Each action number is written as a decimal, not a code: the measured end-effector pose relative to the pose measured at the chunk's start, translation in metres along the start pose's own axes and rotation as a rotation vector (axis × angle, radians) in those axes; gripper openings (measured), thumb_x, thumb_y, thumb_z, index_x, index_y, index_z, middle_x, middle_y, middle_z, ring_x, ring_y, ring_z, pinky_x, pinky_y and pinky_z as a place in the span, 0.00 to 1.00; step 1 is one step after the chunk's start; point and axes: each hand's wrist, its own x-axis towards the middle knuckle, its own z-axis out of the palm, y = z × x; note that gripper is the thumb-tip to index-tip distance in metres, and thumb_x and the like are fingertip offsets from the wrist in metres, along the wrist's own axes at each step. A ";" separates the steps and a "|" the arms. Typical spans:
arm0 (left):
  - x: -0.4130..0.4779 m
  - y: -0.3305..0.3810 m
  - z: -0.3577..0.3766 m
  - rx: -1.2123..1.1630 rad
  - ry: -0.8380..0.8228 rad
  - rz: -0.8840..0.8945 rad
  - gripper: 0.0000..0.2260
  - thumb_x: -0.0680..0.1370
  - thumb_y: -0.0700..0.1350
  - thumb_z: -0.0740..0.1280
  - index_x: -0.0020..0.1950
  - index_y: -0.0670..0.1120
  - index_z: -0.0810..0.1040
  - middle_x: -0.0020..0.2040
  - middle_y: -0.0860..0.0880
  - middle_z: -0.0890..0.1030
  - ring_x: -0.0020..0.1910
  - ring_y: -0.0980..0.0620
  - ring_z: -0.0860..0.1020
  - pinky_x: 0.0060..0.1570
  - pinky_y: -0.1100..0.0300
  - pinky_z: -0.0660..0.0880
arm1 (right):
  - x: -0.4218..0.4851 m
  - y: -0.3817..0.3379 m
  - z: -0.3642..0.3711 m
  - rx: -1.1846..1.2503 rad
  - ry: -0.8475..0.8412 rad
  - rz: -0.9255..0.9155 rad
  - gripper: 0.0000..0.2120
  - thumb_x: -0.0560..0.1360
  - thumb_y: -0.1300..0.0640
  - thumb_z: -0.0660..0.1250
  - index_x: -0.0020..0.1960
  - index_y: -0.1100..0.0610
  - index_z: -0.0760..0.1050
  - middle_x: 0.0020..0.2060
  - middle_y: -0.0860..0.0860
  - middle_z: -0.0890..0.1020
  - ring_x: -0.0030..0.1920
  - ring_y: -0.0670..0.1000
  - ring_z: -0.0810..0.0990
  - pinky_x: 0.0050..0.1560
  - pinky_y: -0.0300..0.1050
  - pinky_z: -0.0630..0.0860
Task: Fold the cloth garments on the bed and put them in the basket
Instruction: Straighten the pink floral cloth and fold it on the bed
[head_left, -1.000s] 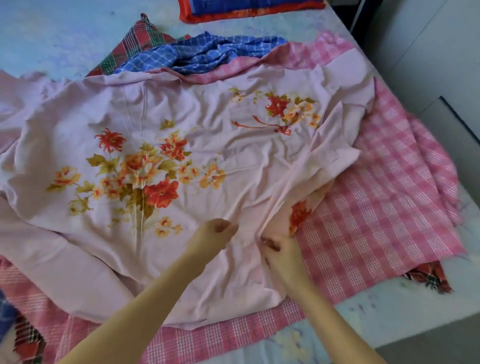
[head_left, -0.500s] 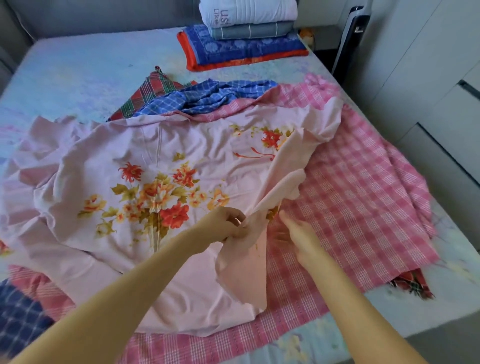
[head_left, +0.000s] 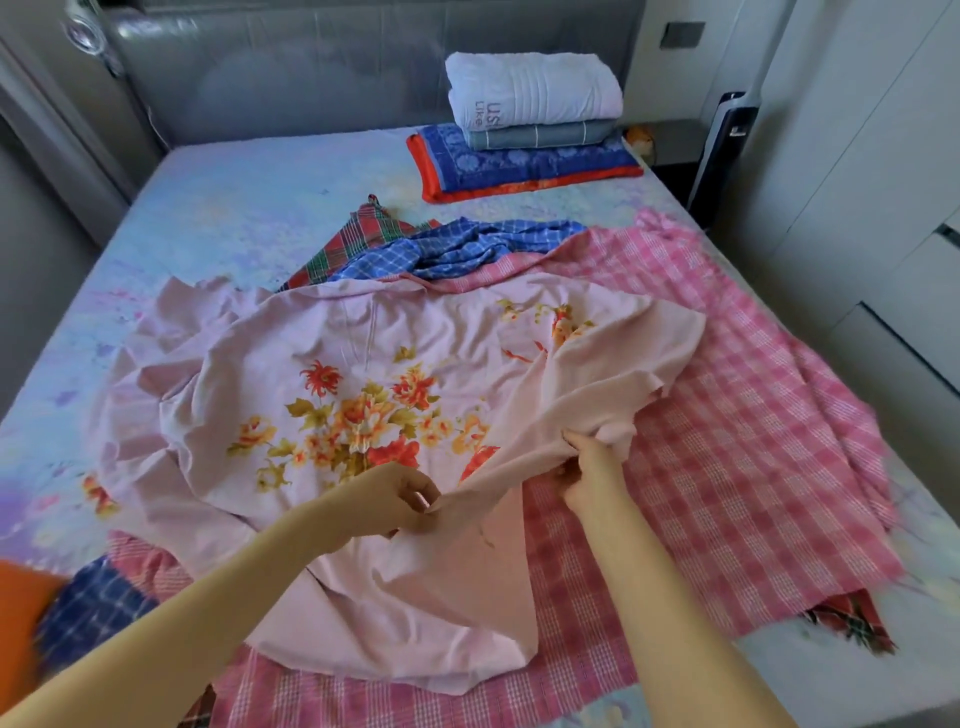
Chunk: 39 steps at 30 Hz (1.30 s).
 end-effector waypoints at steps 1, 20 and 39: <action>-0.002 0.000 -0.003 0.005 0.044 -0.002 0.07 0.70 0.41 0.74 0.44 0.52 0.80 0.44 0.51 0.81 0.43 0.51 0.79 0.49 0.57 0.78 | -0.008 -0.002 0.005 -0.203 -0.045 -0.176 0.24 0.70 0.68 0.63 0.64 0.53 0.72 0.58 0.48 0.76 0.50 0.46 0.77 0.43 0.37 0.74; -0.008 0.126 0.017 0.087 0.117 0.172 0.14 0.73 0.55 0.71 0.45 0.44 0.82 0.38 0.51 0.80 0.37 0.56 0.76 0.43 0.62 0.77 | -0.126 -0.035 -0.015 -1.915 -0.505 -1.623 0.13 0.48 0.63 0.77 0.29 0.51 0.78 0.30 0.48 0.79 0.33 0.52 0.78 0.31 0.40 0.70; -0.035 0.135 0.016 -0.565 0.331 0.066 0.08 0.75 0.43 0.70 0.45 0.37 0.79 0.40 0.41 0.74 0.40 0.45 0.74 0.41 0.54 0.73 | -0.161 -0.065 -0.016 -0.773 -0.419 -0.330 0.11 0.71 0.57 0.72 0.49 0.63 0.78 0.43 0.60 0.81 0.41 0.51 0.78 0.42 0.47 0.75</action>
